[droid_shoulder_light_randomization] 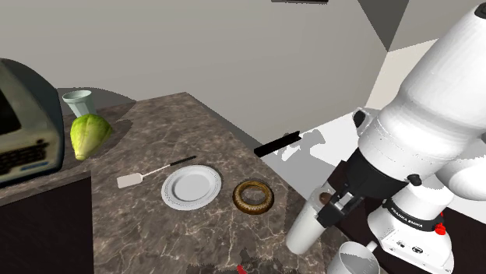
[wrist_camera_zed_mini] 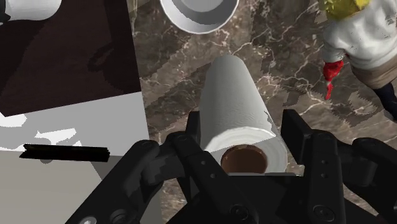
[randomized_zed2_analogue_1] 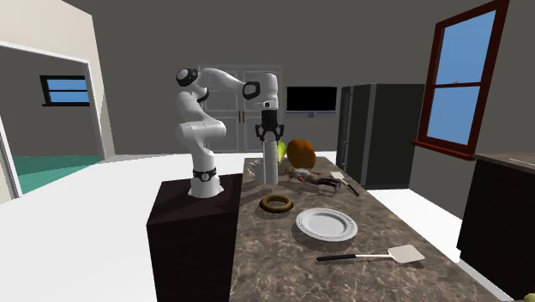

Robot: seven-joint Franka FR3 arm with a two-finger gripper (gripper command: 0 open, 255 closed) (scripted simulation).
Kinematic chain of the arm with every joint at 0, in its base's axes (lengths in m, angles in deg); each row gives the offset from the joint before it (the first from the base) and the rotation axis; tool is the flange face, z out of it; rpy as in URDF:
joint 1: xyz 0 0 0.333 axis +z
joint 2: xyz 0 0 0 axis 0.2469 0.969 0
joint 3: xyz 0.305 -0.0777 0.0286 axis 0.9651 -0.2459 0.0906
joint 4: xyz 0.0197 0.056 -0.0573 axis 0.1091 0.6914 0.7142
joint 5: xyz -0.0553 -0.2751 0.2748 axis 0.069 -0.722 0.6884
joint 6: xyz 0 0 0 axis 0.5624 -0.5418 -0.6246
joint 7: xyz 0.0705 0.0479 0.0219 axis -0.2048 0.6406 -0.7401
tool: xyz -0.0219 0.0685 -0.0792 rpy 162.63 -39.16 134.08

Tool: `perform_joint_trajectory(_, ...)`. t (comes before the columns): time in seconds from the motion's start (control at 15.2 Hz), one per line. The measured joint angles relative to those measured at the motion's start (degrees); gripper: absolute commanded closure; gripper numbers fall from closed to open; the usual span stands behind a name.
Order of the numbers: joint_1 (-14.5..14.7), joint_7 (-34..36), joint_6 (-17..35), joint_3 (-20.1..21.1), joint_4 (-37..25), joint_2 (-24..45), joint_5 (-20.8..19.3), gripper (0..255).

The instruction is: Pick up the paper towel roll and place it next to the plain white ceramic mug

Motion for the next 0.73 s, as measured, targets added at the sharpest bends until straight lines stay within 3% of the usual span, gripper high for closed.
perform_joint_trajectory(0.46,0.2,0.0,1.4,0.7,1.2,0.2,0.6,255)
perform_joint_trajectory(0.53,0.2,0.0,1.4,0.7,1.2,0.2,0.6,0)
perform_joint_trajectory(0.73,0.2,0.0,1.4,0.7,1.2,0.2,0.6,0)
